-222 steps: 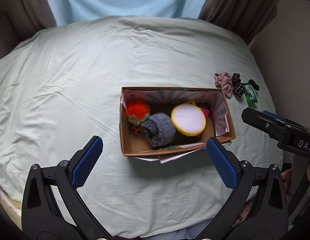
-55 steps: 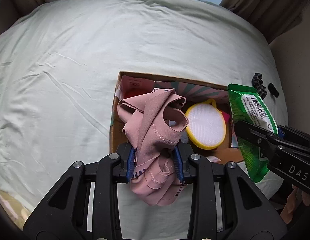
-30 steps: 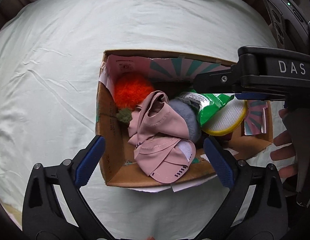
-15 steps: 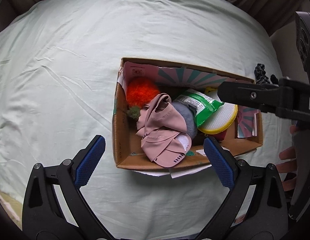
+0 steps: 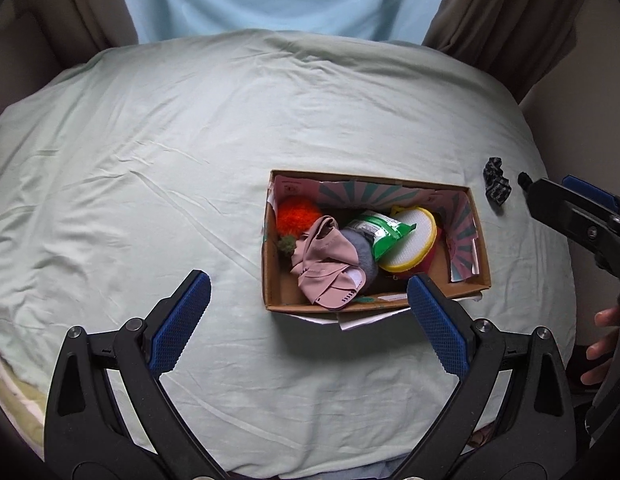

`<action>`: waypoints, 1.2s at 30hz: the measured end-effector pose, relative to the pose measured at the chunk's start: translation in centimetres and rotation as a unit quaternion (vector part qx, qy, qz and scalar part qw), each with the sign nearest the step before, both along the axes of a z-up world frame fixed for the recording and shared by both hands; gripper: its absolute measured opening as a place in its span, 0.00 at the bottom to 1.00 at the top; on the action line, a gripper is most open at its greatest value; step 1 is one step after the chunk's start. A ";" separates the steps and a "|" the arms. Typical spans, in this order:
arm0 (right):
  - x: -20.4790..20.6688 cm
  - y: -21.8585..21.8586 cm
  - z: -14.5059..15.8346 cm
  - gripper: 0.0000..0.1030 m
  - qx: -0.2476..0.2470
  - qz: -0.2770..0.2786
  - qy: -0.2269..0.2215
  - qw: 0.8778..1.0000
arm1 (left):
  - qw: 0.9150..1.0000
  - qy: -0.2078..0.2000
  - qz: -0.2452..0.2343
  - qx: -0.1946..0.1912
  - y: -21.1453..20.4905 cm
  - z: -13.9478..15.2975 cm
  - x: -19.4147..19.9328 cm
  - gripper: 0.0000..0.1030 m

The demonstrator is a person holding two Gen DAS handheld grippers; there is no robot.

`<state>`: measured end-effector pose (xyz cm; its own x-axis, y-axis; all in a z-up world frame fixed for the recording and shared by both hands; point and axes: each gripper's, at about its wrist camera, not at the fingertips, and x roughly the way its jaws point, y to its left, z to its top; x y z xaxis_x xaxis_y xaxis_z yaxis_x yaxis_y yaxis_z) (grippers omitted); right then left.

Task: Organize soft objects
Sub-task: 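Lift both tools from the box toward the scrunchie and sock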

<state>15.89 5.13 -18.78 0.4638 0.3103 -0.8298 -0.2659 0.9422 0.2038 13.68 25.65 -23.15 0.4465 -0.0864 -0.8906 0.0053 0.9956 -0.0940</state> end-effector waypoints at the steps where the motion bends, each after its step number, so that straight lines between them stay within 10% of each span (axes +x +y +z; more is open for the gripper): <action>1: -0.7 -0.4 0.7 1.00 0.010 -0.002 -0.010 1.000 | 1.000 -0.003 0.003 -0.004 0.1 0.3 -0.5 0.96; 22: -11.9 -12.7 8.3 1.00 -0.042 -0.135 -0.147 0.979 | 0.991 -0.131 0.008 0.021 -4.6 8.7 -6.9 0.96; 36: -10.4 -25.3 7.4 1.00 -0.028 -0.170 -0.151 0.973 | 0.987 -0.158 -0.019 0.027 -18.7 10.8 -4.2 0.96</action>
<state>5.47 -20.21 -11.37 0.7571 0.0538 -0.6511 0.0239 0.9936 0.1100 9.48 6.90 -12.31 0.6997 -0.0650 -0.7114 0.0628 0.9976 -0.0295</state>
